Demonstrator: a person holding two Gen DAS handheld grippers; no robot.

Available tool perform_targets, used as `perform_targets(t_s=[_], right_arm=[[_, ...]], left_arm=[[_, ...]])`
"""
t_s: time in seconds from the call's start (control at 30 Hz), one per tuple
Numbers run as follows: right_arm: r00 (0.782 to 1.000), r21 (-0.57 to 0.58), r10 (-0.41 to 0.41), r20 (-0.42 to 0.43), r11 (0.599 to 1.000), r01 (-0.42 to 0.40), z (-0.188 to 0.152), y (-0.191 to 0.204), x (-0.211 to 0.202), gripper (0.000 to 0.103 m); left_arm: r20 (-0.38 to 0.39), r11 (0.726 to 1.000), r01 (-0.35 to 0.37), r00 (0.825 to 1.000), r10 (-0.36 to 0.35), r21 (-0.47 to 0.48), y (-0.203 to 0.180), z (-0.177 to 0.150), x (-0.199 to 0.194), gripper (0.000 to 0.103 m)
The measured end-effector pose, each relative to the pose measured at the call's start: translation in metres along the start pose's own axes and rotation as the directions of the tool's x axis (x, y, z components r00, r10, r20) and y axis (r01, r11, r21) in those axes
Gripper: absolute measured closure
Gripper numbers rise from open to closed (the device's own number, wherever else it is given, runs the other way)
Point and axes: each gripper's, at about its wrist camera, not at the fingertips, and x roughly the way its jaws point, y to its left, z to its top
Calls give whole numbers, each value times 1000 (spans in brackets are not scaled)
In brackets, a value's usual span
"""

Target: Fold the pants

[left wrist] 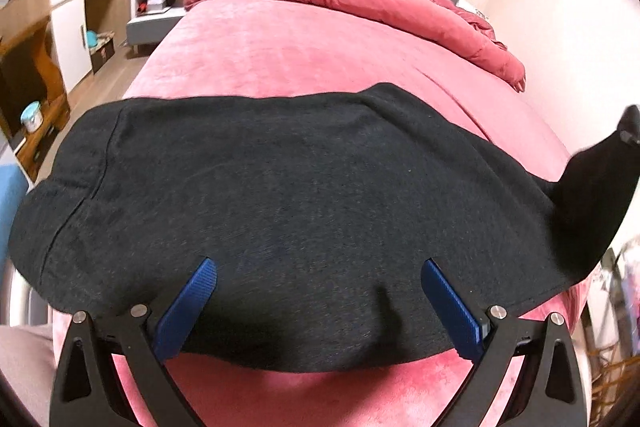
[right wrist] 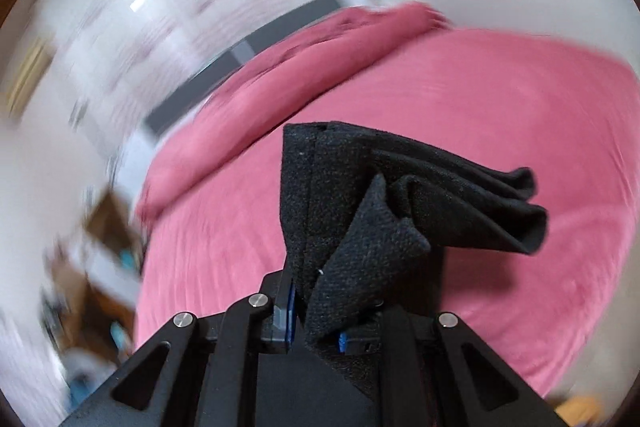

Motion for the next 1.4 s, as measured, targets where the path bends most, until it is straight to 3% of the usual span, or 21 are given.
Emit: perform_targets(t_s=[0.07,0.17,0.23,0.3,0.37,0.4,0.43,0.47,0.5,0.6,0.67,0.73,0.8,0.97,1.1,1.17,1.2,1.3,1.37,1.4], right_arm=[[1000,-182,-3,-31,983,-2,-18,46,14,89],[995,-424,19,-95,904,-57,-69,112,35,89],[986,-558,23,-164,822,-112,-116,145,56,89],[964,-669,-60,-258,731,-133,-164,163,86,88],[916,-743,-184,-356,650,-158,-212,167,118,84],[917,-766,-212,-337,628,-137,-223,165,122,80],[938,-782,-206,-280,615,-99,-228,164,118,80],[943,-775,-203,-263,627,-82,-227,163,114,79],[940,-741,-192,-282,666,-86,-222,159,111,74],[924,-509,-56,-377,846,-156,-201,129,97,65],[917,-394,18,-398,900,-188,-193,112,88,64],[913,-311,62,-403,929,-200,-190,96,76,64],[928,-228,91,-362,956,-183,-200,84,52,65],[973,-32,88,-216,995,-97,-190,51,28,65],[982,64,58,-177,997,-47,-186,24,26,65],[980,106,84,-182,992,-66,-185,17,30,65],[974,126,115,-193,988,-92,-185,15,31,65],[927,160,251,-279,964,-213,-186,23,42,65],[923,56,243,-298,970,-237,-190,44,48,64],[925,-20,224,-306,970,-241,-192,56,49,61]], left_arm=[[3,1000,10,1000,-10,-12,4,-3,-3,0],[9,1000,11,1000,-11,-10,4,-5,-5,0],[7,1000,1,1000,-1,8,3,-7,-6,0],[3,1000,0,1000,0,17,4,-8,-6,0],[-4,1000,2,1000,-2,22,2,-8,-6,0],[-2,1000,7,1000,-7,23,2,-8,-7,0],[0,1000,9,1000,-9,22,2,-8,-7,0],[0,1000,12,1000,-12,20,2,-8,-7,0],[3,1000,17,1000,-17,15,0,-8,-7,0],[-8,999,44,999,-44,12,-8,-7,-6,0],[-19,997,75,997,-75,23,-17,-6,-6,0],[-30,992,118,993,-116,47,-30,-5,-5,0],[-46,983,169,985,-166,74,-47,-4,-3,0],[-88,956,264,963,-254,128,-93,5,11,0],[-139,922,328,942,-304,205,-132,13,35,0],[-162,912,335,939,-303,238,-141,14,46,2],[-175,898,367,927,-332,241,-142,15,49,4],[-170,896,423,901,-400,135,-125,25,54,5],[-154,906,419,901,-405,67,-109,33,54,5],[-138,919,393,913,-384,44,-100,37,53,5]])
